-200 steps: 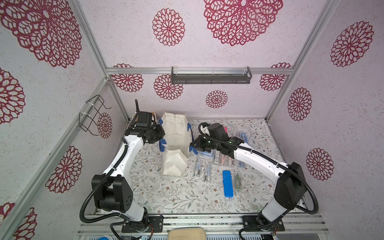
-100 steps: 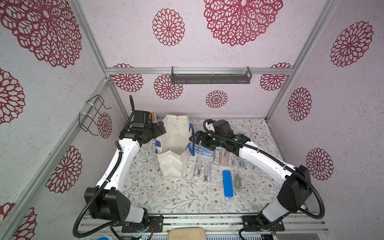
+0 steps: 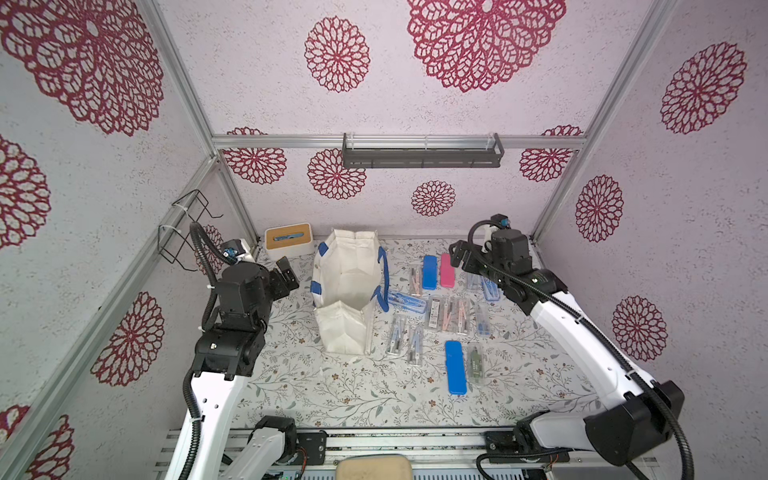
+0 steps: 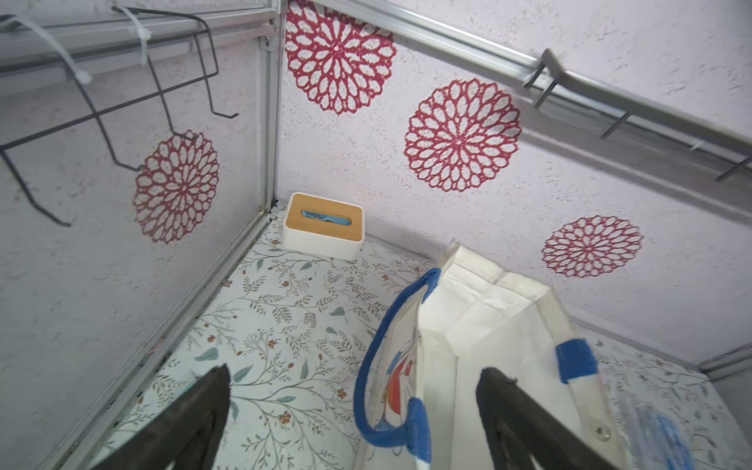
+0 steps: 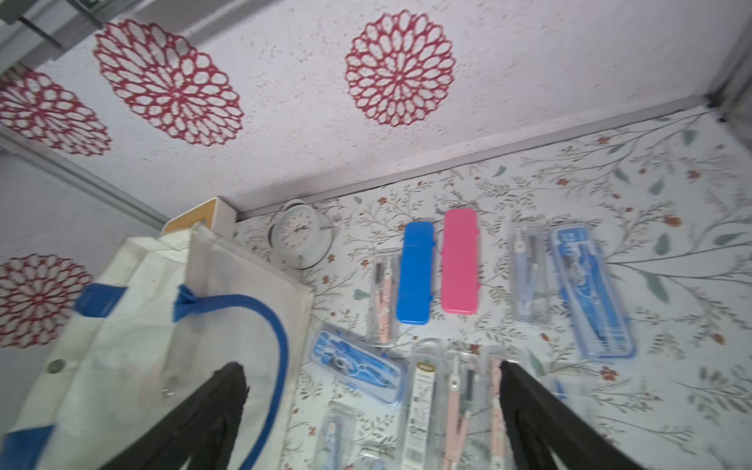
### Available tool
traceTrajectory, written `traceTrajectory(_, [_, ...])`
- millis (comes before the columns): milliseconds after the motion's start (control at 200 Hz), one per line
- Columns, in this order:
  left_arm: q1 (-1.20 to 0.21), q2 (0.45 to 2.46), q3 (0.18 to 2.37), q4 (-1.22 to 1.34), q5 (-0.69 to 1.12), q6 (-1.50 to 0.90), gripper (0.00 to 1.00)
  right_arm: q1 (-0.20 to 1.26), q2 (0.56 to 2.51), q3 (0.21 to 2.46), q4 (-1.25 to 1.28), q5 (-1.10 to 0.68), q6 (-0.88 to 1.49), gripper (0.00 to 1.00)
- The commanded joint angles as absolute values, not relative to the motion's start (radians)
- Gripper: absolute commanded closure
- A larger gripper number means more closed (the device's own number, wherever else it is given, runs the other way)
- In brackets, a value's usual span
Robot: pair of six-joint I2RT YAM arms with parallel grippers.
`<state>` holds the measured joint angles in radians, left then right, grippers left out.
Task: Take out the compass set from the canvas bag
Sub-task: Reset both arms
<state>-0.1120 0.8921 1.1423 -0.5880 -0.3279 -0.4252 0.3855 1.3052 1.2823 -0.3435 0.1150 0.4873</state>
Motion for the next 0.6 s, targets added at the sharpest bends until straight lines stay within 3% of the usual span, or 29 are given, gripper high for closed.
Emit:
traceTrajectory(0, [-0.106,0.855,1.045,-0.468,-0.467,-0.362,0.03,0.306,1.18,1.072,-0.077,0.279,0.386,0.01])
traceTrajectory(100, [-0.102,0.803,0.919,-0.387,-0.576,-0.338,0.03,0.282,1.07,0.848,0.198,0.386,0.333,0.01])
traceTrajectory(175, [-0.088,0.77,0.821,-0.323,-0.633,-0.321,0.03,0.262,1.045,0.768,0.248,0.454,0.331,0.02])
traceTrajectory(305, [-0.026,0.735,0.679,-0.26,-0.672,-0.336,0.03,0.235,1.106,0.731,0.163,0.534,0.315,0.01])
traceTrajectory(595, [0.077,0.815,0.436,-0.015,-0.589,-0.342,0.03,0.18,1.295,0.548,0.398,0.584,0.257,0.01])
